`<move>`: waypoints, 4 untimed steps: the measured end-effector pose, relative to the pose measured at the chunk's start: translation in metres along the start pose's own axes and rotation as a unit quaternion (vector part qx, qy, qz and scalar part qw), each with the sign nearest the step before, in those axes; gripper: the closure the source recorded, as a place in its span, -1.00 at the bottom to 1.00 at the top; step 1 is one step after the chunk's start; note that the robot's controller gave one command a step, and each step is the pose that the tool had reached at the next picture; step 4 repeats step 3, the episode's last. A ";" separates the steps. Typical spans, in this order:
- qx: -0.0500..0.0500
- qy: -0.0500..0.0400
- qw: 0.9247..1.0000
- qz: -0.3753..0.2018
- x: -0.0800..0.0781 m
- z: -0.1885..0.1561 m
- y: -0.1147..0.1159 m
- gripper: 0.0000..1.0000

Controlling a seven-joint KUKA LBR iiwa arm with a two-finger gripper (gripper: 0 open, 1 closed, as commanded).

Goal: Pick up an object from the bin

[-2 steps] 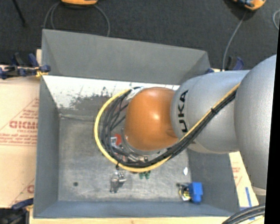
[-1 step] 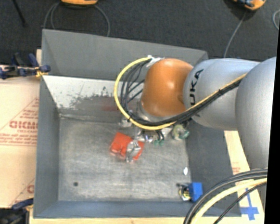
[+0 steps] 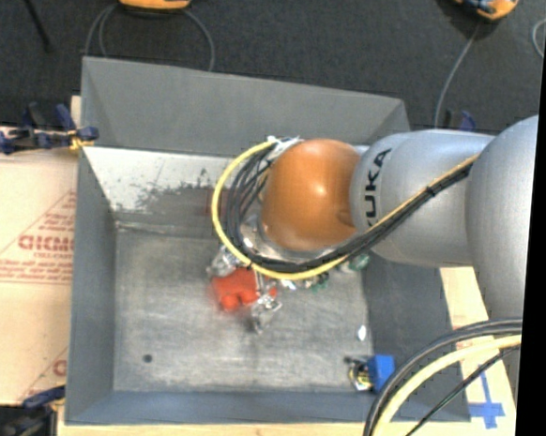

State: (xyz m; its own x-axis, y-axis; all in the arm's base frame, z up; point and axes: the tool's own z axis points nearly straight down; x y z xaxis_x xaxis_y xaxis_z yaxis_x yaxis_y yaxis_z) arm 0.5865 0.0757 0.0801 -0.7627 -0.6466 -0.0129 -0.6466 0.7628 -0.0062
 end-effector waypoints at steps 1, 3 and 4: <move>0.000 -0.005 0.999 -0.050 0.005 0.003 -0.013 -1.00; 0.001 0.001 0.998 -0.067 -0.002 -0.135 -0.026 1.00; 0.001 0.001 0.998 -0.067 -0.002 -0.135 -0.026 1.00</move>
Offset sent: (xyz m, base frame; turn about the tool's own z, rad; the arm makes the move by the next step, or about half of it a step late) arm -0.0020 -0.0165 -0.0101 -0.1011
